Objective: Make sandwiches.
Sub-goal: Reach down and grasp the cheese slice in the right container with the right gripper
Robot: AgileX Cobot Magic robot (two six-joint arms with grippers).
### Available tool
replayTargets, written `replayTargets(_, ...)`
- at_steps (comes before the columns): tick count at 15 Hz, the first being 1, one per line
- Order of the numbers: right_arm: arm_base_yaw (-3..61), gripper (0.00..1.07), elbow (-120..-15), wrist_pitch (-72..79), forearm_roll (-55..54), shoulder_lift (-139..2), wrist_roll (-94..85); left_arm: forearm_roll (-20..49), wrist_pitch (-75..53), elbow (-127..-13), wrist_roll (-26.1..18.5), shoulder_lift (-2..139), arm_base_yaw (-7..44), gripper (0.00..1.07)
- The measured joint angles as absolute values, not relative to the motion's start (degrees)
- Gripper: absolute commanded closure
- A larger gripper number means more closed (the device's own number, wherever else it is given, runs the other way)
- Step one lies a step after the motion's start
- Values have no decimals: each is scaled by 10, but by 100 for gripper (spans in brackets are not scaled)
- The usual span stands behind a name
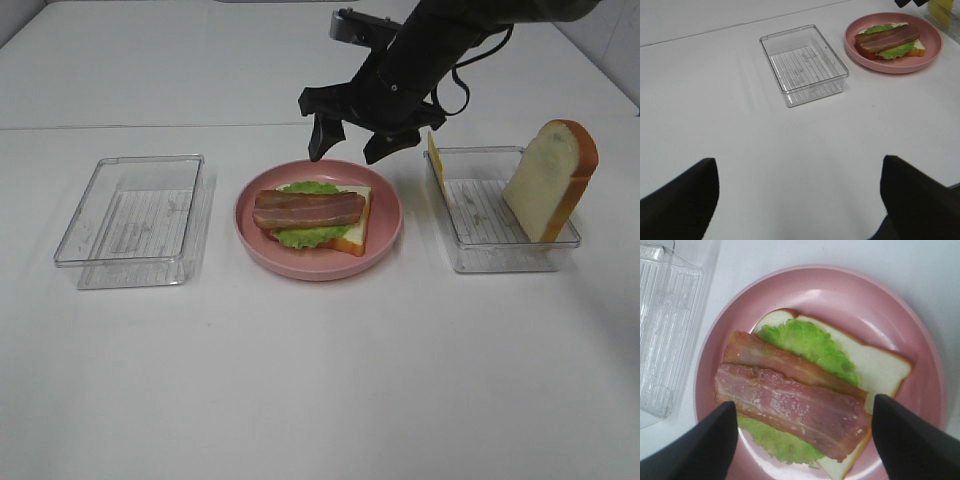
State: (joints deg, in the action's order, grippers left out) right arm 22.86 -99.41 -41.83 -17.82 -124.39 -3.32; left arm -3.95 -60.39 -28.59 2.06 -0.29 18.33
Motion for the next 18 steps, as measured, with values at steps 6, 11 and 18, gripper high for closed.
replayTargets(6, 229, 35, -1073, -557, -22, -1217, 37, -40, -604, -286, 21, -3, 183, 23)
replayTargets(11, 216, 35, -1100, -597, 71, -1217, 87, -40, -604, -286, 21, -3, 183, 23)
replayTargets(18, 158, 35, -1114, -564, -10, -1274, 36, -40, -604, -286, 21, -3, 183, 23)
